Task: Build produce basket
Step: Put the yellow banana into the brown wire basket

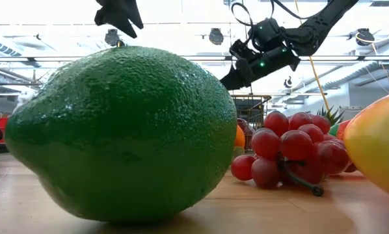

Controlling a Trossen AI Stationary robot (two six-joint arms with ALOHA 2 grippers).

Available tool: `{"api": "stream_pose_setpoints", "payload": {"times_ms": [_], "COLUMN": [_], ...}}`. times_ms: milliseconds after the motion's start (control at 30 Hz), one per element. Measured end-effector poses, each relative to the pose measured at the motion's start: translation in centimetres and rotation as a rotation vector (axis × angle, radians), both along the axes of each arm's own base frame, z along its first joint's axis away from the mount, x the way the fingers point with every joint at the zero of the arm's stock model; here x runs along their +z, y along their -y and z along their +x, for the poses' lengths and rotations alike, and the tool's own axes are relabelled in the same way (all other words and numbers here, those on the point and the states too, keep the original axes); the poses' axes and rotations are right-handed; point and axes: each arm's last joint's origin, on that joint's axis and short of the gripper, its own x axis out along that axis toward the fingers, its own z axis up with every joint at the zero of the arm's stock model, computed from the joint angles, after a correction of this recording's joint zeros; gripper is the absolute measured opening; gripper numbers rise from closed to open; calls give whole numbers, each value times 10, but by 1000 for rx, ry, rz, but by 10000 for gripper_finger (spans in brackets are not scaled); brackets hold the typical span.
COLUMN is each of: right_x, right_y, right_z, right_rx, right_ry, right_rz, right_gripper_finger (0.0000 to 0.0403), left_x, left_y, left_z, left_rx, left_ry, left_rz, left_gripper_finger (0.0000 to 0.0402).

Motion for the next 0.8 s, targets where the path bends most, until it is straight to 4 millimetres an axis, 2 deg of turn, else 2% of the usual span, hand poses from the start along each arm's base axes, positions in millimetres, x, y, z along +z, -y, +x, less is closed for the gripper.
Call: {"api": "stream_pose_setpoints", "payload": {"times_ms": [200,567,800], "right_x": [0,10,22], "right_y": [-3,-16,-23], "right_z": [1,1,-7], "right_rx": [7,127,67], "right_ry": [27,83,85], "right_rz": [110,377,459], "right_gripper_finger": [226,226,226], "left_x": [-5,-5,-5], "left_y": [2,3,3], "left_z": [7,6,6], "left_rx": [-8,-7,-2], "left_ry": [-14,-13,-12], "left_rz": [-6,-17,-22], "left_gripper_finger": [191,191,191]}}
